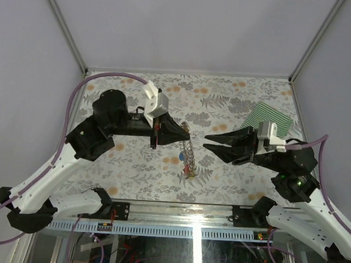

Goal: Put the keys on the keyring

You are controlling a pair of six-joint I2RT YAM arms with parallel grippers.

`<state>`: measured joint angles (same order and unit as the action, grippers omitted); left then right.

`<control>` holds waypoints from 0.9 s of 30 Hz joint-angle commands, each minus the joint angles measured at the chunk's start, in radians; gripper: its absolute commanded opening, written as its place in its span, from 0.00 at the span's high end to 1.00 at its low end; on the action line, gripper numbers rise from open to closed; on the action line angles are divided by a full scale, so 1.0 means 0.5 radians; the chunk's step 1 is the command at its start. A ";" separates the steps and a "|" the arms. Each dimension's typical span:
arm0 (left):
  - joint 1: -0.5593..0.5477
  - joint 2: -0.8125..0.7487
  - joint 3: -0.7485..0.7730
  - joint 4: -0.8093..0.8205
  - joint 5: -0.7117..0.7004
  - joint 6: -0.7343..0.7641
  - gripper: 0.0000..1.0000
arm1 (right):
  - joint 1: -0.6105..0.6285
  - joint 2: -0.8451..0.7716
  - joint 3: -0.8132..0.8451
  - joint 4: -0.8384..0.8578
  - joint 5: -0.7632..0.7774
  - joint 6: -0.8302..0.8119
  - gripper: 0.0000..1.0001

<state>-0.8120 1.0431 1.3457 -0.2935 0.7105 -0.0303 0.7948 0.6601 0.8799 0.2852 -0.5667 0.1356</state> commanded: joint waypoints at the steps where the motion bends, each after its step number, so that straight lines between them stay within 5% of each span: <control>1: -0.013 0.172 0.271 -0.689 0.003 0.327 1.00 | 0.012 0.020 0.108 -0.370 0.038 -0.232 0.67; 12: -0.033 0.610 0.892 -1.748 -0.215 0.738 1.00 | 0.011 0.168 0.126 -0.662 -0.050 -0.388 0.63; 27: -0.174 0.731 1.050 -1.913 -0.359 0.794 1.00 | 0.012 0.472 0.113 -0.370 -0.439 -0.210 0.57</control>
<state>-0.8825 1.4055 1.8252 -1.2514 0.5453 0.3546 0.7948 0.8696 0.9222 -0.0158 -0.7013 -0.0105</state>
